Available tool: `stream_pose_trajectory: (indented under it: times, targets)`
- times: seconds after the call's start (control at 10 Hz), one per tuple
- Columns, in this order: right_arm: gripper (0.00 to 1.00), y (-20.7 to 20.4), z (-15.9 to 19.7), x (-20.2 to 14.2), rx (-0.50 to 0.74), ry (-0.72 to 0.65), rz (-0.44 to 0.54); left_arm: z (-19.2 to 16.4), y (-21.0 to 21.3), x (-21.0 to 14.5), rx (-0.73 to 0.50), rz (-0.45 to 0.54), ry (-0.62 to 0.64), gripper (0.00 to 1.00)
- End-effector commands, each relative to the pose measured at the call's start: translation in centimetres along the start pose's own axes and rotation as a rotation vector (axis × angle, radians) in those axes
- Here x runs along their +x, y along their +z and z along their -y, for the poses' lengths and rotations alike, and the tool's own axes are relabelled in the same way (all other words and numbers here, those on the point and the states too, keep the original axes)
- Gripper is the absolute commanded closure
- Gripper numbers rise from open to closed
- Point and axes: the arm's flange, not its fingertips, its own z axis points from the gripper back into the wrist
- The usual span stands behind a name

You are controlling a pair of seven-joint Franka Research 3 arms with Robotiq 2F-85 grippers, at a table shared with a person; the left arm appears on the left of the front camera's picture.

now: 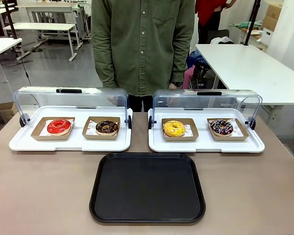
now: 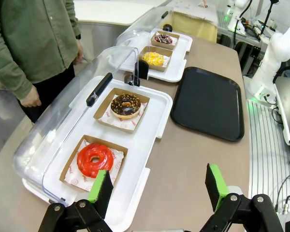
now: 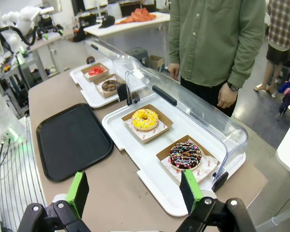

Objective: Move the second donut from the left to the tray.
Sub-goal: Pick up the Paper togo box containing the Donut indicated by the person and place it on the Handle tray.

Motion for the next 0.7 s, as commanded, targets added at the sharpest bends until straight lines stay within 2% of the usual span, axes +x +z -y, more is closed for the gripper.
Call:
stream_pose_trajectory:
  times: [0.0,0.6]
  targets:
    - [0.00,-0.01,0.33,0.25,0.002,0.029,0.018,0.16,0.11,0.11,-0.007,0.008,-0.006,0.00]
    - [0.00,-0.01,0.33,0.25,0.002,0.029,0.018,0.16,0.11,0.11,-0.007,0.008,-0.006,0.00]
